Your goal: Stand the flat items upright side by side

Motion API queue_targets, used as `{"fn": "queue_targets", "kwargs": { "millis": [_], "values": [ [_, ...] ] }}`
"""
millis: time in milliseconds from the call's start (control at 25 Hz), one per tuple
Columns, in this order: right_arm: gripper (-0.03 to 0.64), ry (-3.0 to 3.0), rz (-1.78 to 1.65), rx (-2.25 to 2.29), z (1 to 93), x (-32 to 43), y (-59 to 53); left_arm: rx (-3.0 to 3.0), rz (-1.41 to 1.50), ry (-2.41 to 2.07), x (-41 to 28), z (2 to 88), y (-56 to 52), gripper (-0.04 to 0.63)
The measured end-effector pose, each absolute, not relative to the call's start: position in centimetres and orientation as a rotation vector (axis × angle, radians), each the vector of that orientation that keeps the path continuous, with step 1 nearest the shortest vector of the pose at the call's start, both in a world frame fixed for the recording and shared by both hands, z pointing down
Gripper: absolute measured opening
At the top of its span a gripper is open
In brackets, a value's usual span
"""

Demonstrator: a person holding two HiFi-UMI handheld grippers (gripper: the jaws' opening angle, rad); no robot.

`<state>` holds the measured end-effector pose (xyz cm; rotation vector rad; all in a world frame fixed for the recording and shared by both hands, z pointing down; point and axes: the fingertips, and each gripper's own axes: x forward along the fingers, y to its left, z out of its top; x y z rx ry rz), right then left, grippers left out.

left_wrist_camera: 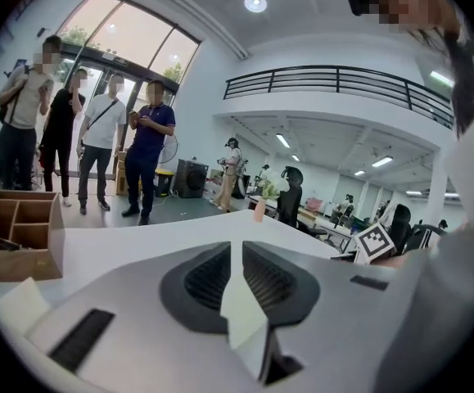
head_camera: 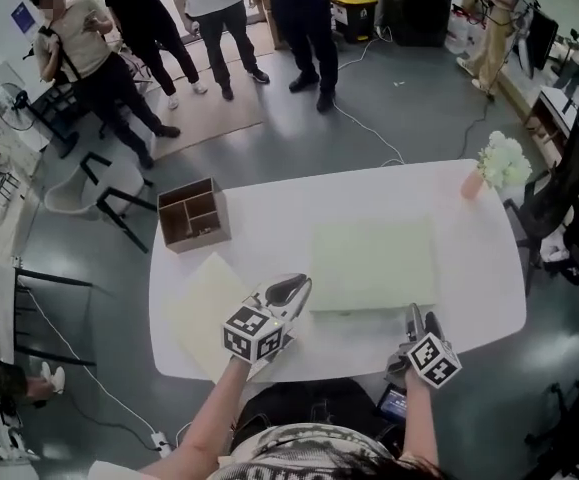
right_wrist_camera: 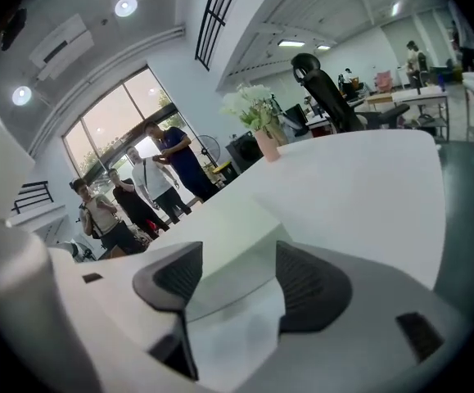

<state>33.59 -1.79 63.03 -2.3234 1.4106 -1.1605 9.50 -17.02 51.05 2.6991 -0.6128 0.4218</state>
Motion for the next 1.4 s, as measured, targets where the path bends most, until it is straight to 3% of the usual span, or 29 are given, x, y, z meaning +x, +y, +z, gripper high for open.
{"fn": "queue_targets", "kwargs": {
  "millis": [120,480,760,1040,1400],
  "values": [
    [0.304,1.369,-1.18,-2.345,64.1,34.8,-2.4,2.625,0.432,-0.618,9.4,52.3,-19.7,0.142],
    [0.391,1.146,-1.274,-2.296,66.3,36.3,-3.4,2.467,0.633,-0.543,12.9,59.5,-27.8,0.278],
    [0.422,1.056,-1.279,-2.189,67.0,36.4,-3.9,2.321,0.722,-0.536,15.8,65.0,-31.6,0.31],
    [0.457,1.017,-1.223,-2.112,66.6,37.6,-4.9,2.208,0.582,-0.445,16.2,66.3,-32.0,0.322],
    [0.402,0.996,-1.222,-2.128,66.6,38.0,-4.5,2.184,0.483,-0.436,16.6,66.4,-31.6,0.287]
  ]
}}
